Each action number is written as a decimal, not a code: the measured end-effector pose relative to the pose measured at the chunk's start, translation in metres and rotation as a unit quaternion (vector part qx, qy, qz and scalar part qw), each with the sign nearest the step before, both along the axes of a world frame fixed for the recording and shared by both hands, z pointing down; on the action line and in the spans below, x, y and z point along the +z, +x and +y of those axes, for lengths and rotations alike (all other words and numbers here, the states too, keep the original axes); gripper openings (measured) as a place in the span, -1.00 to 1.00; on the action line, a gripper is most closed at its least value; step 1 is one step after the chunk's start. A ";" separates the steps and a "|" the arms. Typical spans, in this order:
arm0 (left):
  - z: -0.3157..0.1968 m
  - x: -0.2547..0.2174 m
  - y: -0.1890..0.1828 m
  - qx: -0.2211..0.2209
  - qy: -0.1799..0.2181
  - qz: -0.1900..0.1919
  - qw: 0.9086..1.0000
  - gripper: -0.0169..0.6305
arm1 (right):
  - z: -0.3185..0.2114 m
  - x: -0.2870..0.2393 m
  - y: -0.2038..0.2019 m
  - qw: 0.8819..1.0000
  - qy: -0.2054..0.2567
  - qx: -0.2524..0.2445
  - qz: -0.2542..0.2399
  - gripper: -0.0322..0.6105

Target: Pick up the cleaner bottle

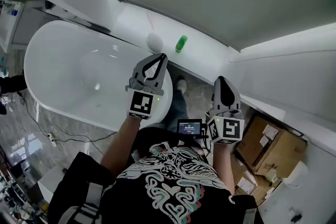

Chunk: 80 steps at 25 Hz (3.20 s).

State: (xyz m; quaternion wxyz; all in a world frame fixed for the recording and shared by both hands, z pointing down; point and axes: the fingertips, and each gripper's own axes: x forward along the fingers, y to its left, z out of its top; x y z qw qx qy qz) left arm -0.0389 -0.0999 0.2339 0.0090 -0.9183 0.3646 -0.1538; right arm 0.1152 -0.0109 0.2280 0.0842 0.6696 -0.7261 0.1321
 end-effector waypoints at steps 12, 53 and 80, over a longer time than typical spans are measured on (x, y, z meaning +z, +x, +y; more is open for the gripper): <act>-0.021 0.061 0.012 0.003 -0.035 0.003 0.999 -0.90 | -0.031 0.057 0.010 0.999 -0.034 0.000 0.005 -0.82; -0.059 0.267 0.017 -0.035 -0.130 -0.018 0.991 -0.89 | -0.084 0.234 0.006 0.995 -0.094 -0.043 -0.001 -0.82; -0.082 0.378 0.044 -0.028 -0.159 -0.041 0.986 -0.89 | -0.118 0.359 0.008 0.989 -0.138 -0.050 -0.014 -0.82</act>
